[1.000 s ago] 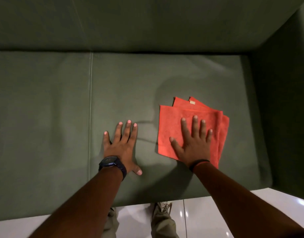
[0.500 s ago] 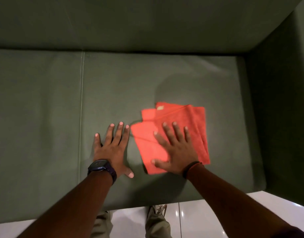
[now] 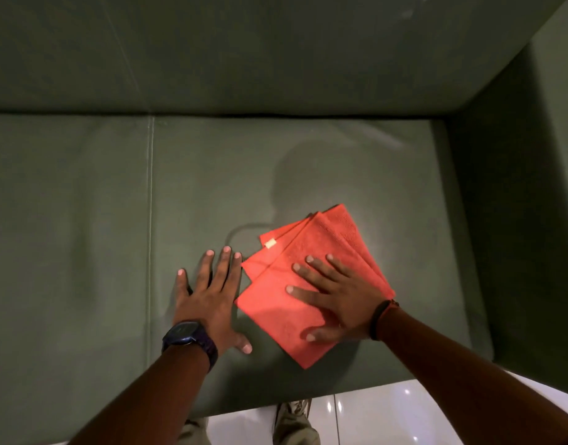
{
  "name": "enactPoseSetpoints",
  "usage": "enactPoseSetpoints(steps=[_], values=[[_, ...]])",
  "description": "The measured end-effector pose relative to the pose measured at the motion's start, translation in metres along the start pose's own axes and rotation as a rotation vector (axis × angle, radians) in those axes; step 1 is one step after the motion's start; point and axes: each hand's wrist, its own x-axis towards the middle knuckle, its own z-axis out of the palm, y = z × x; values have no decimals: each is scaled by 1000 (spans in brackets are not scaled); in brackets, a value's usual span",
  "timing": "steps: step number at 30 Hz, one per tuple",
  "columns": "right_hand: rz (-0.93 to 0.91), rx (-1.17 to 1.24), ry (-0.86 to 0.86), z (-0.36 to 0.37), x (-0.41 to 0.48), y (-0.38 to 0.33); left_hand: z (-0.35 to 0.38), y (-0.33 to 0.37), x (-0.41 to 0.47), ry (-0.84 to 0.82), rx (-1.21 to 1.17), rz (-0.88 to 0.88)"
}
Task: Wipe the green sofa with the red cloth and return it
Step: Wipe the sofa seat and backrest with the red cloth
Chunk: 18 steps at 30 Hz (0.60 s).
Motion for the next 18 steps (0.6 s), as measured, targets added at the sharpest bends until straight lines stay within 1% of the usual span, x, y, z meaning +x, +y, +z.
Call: enactPoseSetpoints(steps=[1,2,3,4,5,6,8,9,10,13,15,18], values=[[90,46,36,-4,-4,4,-3,0,-1,-2,-28,8],[278,111,90,-10,-10,6,-6,1,-1,-2,-65,15],[521,173,151,-15,-18,7,-11,3,-2,3,-108,18],[745,218,175,-17,-26,4,-15,6,-2,8,-143,20],[877,232,160,-18,-32,-4,-20,7,0,19,-178,25],[891,224,136,-15,-35,-17,-25,7,2,36,-211,27],[753,198,87,-2,-30,-42,-32,8,10,75,-243,23],[730,184,101,6,-23,-50,-33,9,14,92,-239,20],[768,185,136,13,-12,-54,-32,10,17,109,-230,13],[986,188,255,16,32,-40,-26,13,26,136,-130,-4],[1087,196,290,13,62,-6,-18,17,37,136,-60,-9],[1158,222,353,-14,109,52,-24,18,37,156,-70,2]])
